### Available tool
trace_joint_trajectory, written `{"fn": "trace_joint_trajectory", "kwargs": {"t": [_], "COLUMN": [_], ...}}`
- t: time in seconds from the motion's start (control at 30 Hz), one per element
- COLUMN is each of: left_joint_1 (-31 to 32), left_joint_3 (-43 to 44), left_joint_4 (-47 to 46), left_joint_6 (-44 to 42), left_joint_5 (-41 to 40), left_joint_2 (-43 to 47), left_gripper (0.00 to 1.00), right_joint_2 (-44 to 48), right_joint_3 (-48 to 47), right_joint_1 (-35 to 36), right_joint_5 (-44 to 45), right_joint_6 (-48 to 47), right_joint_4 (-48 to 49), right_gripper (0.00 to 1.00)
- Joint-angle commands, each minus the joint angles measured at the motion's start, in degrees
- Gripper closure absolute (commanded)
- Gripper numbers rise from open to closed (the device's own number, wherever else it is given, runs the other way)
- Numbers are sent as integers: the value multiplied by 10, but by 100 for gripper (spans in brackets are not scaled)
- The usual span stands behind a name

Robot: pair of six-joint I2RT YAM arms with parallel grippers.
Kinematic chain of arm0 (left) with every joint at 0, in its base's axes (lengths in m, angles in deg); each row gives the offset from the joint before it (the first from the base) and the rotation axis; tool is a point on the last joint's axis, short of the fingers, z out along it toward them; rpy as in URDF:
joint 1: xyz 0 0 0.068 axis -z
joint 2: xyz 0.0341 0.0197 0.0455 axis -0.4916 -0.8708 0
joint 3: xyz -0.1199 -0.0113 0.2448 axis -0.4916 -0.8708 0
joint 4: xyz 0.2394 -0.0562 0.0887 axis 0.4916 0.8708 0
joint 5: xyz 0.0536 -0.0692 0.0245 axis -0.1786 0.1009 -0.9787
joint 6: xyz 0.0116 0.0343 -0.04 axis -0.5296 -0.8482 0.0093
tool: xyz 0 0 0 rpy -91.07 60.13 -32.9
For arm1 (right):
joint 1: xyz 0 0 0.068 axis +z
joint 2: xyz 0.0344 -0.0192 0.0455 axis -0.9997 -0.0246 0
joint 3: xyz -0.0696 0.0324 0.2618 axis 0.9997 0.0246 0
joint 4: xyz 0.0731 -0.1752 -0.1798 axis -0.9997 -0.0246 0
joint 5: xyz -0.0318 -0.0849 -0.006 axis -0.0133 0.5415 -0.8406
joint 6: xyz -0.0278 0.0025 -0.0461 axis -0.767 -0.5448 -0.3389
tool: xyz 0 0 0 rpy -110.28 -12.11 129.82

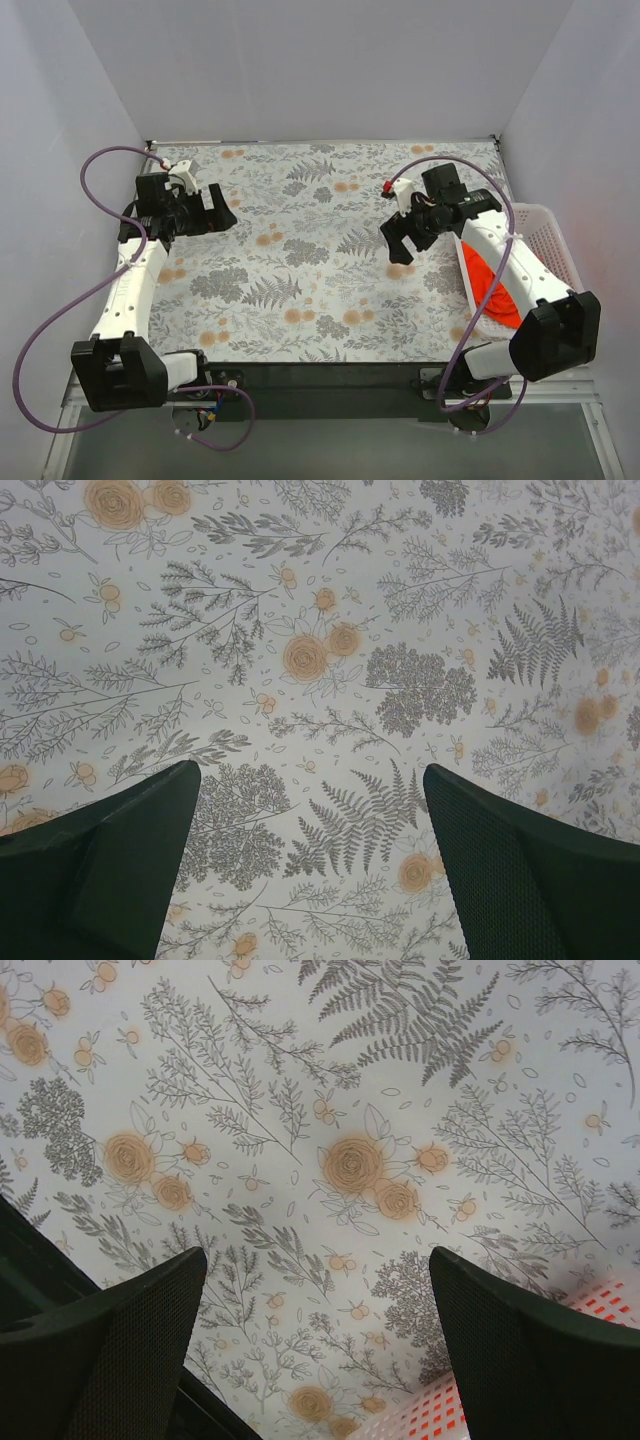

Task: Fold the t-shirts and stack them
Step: Grab the tshirt from the pile

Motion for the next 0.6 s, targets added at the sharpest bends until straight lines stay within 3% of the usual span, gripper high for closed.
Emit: {"fn": "trace_joint_trajectory", "kwargs": {"t": [0.0, 0.1, 0.17, 0.2, 0.23, 0.33, 0.57], "left_joint_1": [0, 1, 0, 0, 0, 1, 0], "left_joint_3": [33, 46, 62, 71, 82, 112, 120], "left_joint_4": [-24, -47, -54, -50, -32, -10, -15], "left_joint_6": [21, 9, -8, -27, -35, -34, -30], "left_joint_5": [-33, -63, -67, -56, -46, -24, 24], "left_joint_2": [1, 1, -1, -11, -17, -41, -56], "left_gripper": [6, 6, 6, 6, 6, 6, 6], "right_joint_2": [24, 42, 46, 47, 36, 1, -50], "right_joint_3": [-38, -56, -69, -77, -87, -129, -24], "right_joint_1": [-11, -37, -99, -134, -214, -325, -440], "right_joint_5": [49, 72, 68, 58, 48, 37, 91], "right_joint_6": [2, -34, -48, -67, -74, -107, -147], "right_joint_4": [14, 3, -5, -8, -25, -72, -77], "right_gripper": [2, 2, 2, 1, 2, 2, 2]}}
